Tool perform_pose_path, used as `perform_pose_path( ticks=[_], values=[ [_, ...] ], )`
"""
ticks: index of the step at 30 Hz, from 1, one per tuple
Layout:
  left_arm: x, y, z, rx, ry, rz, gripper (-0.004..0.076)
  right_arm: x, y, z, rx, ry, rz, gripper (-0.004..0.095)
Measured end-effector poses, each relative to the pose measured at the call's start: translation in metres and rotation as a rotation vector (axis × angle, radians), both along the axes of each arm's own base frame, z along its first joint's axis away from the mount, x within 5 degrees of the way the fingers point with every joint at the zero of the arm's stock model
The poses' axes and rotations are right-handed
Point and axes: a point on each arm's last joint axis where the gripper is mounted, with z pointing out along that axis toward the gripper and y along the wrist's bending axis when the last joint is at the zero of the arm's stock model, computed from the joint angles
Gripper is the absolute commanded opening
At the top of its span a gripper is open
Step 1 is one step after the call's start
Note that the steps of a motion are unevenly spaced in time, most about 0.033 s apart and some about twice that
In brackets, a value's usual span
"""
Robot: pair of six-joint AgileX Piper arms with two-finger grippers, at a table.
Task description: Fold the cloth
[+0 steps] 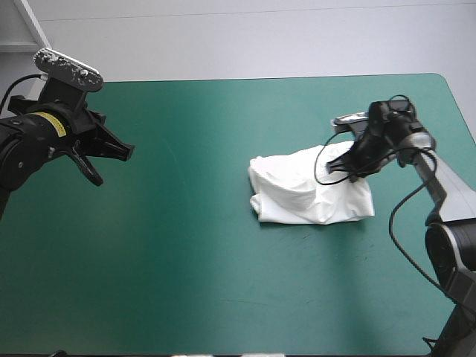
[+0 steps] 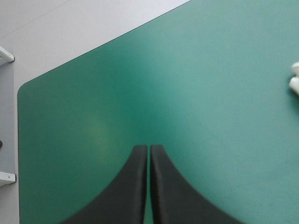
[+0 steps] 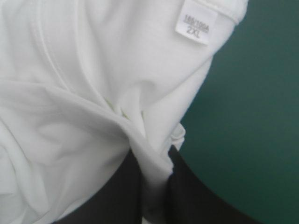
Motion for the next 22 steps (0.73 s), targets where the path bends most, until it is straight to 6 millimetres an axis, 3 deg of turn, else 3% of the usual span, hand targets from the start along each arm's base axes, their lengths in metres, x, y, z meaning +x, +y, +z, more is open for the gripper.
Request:
perform_pose_path(
  ticks=[4, 8, 11, 13, 15, 17, 19, 22],
  values=[
    [0.000, 0.000, 0.000, 0.000, 0.000, 0.000, 0.0019, -0.002, -0.058, -0.001, -0.039, 0.030, -0.121, 0.0000],
    [0.000, 0.000, 0.000, 0.000, 0.000, -0.001, 0.0019, -0.007, -0.092, -0.007, -0.040, 0.052, -0.195, 0.0006],
    [0.000, 0.000, 0.000, 0.002, 0.000, -0.002, 0.0019, -0.008, -0.099, -0.008, -0.044, 0.049, -0.205, 0.0145],
    [0.000, 0.000, 0.000, 0.003, 0.000, -0.003, 0.0019, -0.007, -0.100, -0.007, -0.055, 0.042, -0.203, 0.0338],
    [0.000, 0.000, 0.000, 0.003, 0.000, -0.003, 0.0019, -0.007, -0.101, -0.007, -0.059, 0.042, -0.207, 0.0592],
    [0.000, 0.000, 0.000, 0.005, 0.000, -0.004, 0.0019, -0.008, -0.101, -0.007, -0.062, 0.050, -0.222, 0.0756],
    [0.000, 0.000, 0.000, 0.004, -0.001, -0.004, 0.0019, -0.009, -0.101, -0.007, -0.058, 0.056, -0.249, 0.0811],
    [-0.001, 0.001, 0.003, -0.001, -0.011, -0.004, 0.0019, -0.014, -0.099, 0.005, -0.026, 0.031, -0.276, 0.0737]
  ],
)
